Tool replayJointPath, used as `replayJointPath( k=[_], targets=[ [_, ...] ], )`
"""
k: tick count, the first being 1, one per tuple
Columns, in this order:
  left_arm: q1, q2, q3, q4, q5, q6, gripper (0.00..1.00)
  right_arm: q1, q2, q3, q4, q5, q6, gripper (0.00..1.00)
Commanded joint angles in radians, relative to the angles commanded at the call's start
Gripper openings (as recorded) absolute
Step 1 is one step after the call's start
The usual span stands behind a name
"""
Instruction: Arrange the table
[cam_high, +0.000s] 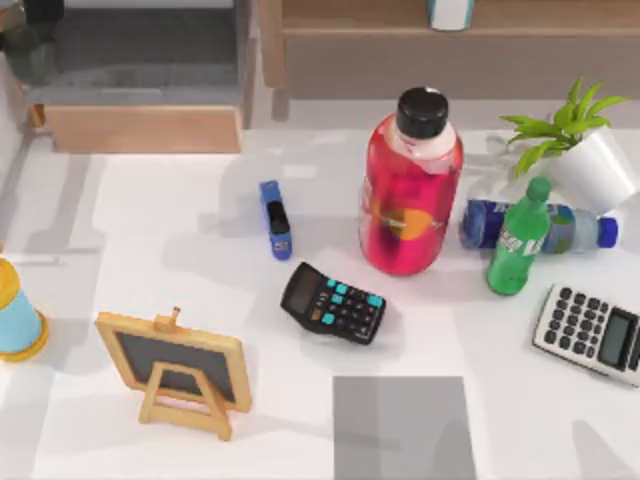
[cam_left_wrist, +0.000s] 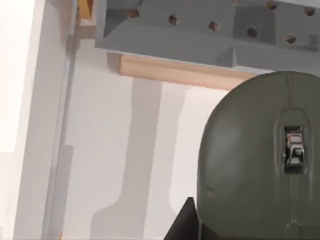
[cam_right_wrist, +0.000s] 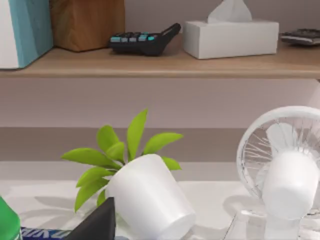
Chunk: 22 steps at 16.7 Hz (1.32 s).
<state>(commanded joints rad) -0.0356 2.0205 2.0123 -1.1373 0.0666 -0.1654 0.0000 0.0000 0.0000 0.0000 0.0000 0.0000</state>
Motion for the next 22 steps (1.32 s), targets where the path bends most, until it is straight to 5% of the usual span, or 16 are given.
replayJointPath(
  k=[14,22],
  targets=[
    [-0.478,-0.116,-0.255,0.072,-0.070,-0.390,0.00,0.000,0.000,0.000,0.000,0.000,0.000,1.00],
    [-0.885,-0.028,-0.447,0.142,-0.127,-0.717,0.00,0.000,0.000,0.000,0.000,0.000,0.000,1.00]
  ],
)
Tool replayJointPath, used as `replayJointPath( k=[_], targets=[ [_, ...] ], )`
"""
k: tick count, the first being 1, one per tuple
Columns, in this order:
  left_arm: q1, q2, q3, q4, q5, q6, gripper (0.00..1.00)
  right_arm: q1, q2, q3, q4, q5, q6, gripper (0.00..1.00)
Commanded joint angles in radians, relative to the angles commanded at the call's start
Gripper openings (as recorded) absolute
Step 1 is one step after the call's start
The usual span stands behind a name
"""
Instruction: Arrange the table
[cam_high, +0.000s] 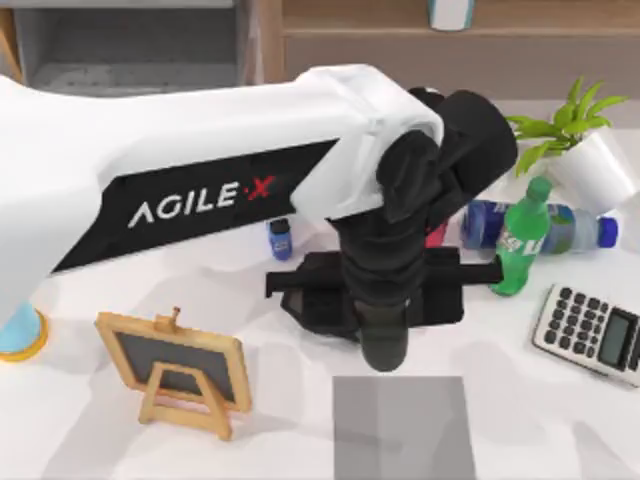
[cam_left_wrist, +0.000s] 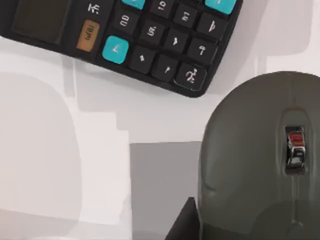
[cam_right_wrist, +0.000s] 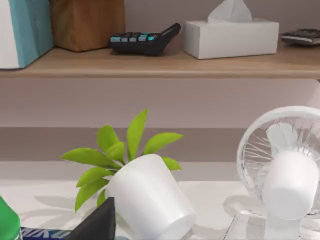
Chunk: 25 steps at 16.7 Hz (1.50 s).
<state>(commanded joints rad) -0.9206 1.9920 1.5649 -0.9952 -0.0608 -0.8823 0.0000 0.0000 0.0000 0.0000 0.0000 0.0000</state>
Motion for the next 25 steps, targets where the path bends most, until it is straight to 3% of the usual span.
replayJointPath(
  k=[3,6,15,25],
  targets=[
    [-0.123,0.046,-0.071,0.041,-0.022,-0.113,0.00,0.000,0.000,0.000,0.000,0.000,0.000,1.00],
    [-0.178,0.063,-0.107,0.064,-0.033,-0.169,0.00,0.000,0.000,0.000,0.000,0.000,0.000,1.00],
    [-0.176,0.057,-0.101,0.078,-0.038,-0.163,0.00,0.000,0.000,0.000,0.000,0.000,0.000,1.00],
    [-0.195,0.048,-0.010,0.227,-0.121,-0.172,0.00,0.000,0.000,0.000,0.000,0.000,0.000,1.00]
  ],
)
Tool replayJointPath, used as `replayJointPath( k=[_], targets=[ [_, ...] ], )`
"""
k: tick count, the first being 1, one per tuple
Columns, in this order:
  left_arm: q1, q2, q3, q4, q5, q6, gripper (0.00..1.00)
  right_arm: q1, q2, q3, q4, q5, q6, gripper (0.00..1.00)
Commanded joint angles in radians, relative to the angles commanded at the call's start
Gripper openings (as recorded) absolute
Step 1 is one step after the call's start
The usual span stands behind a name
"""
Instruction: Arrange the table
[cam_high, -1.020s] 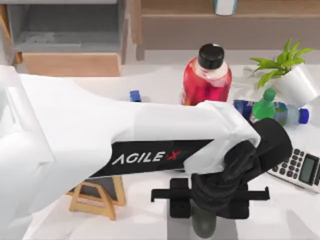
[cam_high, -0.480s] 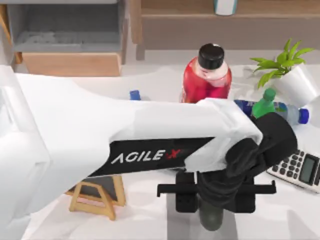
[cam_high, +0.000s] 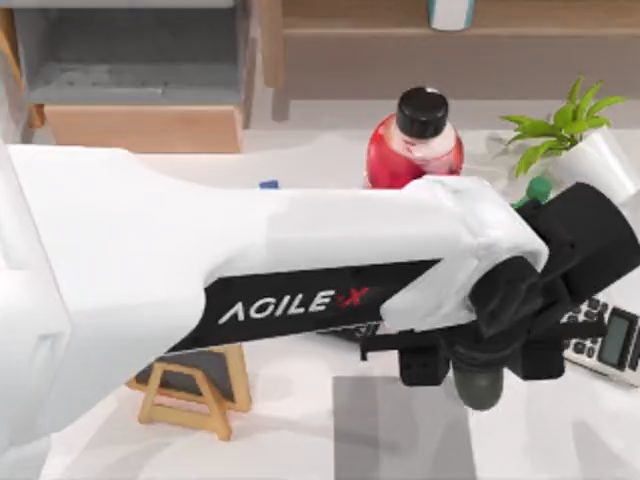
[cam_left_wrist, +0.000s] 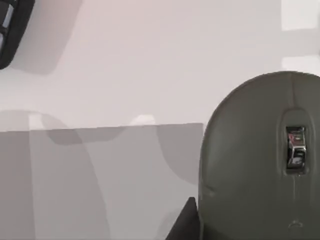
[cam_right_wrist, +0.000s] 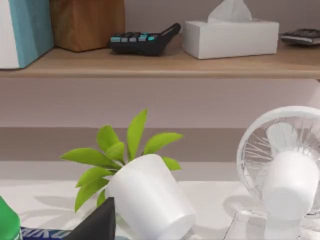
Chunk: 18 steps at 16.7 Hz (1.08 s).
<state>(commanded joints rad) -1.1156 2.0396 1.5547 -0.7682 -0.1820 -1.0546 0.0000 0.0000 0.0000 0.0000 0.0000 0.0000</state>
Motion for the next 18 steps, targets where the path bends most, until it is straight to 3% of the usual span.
replayJointPath(
  k=[18],
  targets=[
    [0.020,0.031,-0.116,-0.128,0.088,0.006,0.00,0.000,0.000,0.000,0.000,0.000,0.000,1.00]
  ],
)
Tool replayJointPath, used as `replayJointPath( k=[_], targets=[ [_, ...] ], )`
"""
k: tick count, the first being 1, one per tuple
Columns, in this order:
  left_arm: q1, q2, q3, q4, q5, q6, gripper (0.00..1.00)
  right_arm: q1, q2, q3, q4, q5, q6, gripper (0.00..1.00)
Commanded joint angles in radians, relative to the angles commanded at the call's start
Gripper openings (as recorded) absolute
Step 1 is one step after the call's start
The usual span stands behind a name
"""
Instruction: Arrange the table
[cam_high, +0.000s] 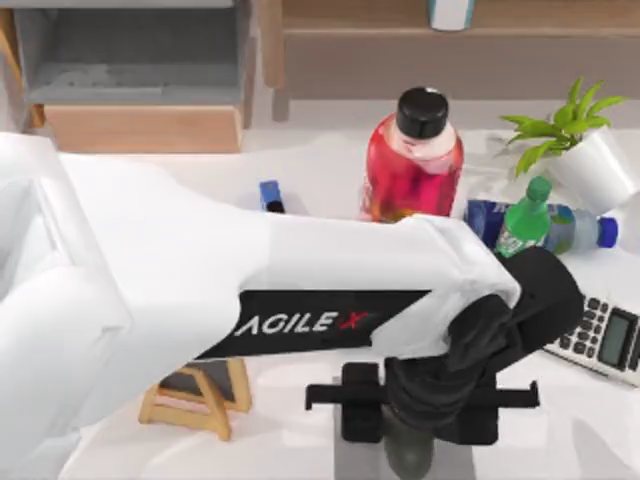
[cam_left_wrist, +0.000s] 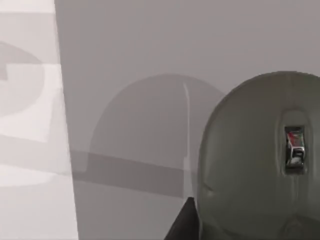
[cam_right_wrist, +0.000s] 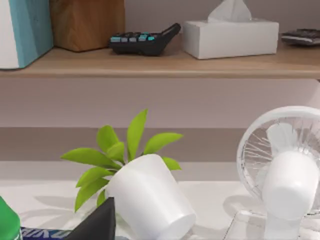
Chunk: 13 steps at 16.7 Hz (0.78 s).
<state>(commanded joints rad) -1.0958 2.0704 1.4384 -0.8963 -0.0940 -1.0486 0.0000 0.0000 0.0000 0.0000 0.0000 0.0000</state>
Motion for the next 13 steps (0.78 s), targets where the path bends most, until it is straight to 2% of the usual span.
replayJointPath(
  k=[3,13],
  targets=[
    [0.000,0.000,0.000,0.000,0.000,0.000,0.00,0.000,0.000,0.000,0.000,0.000,0.000,1.00],
    [0.000,0.000,0.000,0.000,0.000,0.000,0.75,0.000,0.000,0.000,0.000,0.000,0.000,1.00]
  ],
)
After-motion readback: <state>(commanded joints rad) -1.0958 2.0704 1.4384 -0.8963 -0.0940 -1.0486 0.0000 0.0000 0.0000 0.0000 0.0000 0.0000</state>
